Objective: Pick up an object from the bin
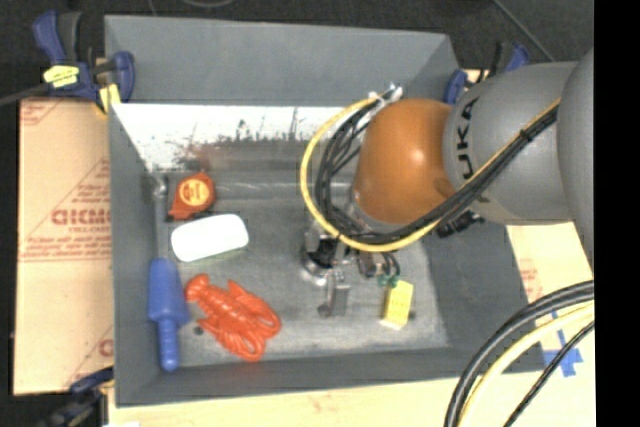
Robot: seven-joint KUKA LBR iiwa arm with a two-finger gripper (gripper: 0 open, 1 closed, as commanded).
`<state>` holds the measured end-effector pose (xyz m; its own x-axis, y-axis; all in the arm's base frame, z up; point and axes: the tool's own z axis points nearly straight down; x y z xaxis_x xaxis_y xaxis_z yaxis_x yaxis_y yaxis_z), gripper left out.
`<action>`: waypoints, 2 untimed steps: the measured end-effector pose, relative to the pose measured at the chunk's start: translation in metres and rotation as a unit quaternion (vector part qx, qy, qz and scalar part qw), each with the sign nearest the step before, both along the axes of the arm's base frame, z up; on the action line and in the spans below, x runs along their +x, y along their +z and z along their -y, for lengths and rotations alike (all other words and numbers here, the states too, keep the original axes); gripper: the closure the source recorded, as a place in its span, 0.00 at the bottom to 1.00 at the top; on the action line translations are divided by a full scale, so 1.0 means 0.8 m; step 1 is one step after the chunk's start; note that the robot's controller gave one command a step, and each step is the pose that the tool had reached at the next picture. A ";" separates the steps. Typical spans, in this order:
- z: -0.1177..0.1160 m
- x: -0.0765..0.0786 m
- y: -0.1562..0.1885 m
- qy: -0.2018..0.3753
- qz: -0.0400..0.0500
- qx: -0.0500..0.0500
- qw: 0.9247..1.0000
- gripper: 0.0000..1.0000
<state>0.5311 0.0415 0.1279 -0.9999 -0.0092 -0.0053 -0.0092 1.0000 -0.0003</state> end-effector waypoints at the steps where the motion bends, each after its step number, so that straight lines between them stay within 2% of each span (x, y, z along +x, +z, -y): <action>1: 0.016 0.018 -0.036 0.014 -0.001 0.000 1.000 0.00; 2: 0.018 0.038 -0.049 -0.004 -0.001 0.000 1.000 0.00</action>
Offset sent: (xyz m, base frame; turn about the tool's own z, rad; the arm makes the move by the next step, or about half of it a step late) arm 0.0221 -0.0134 -0.0349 0.0559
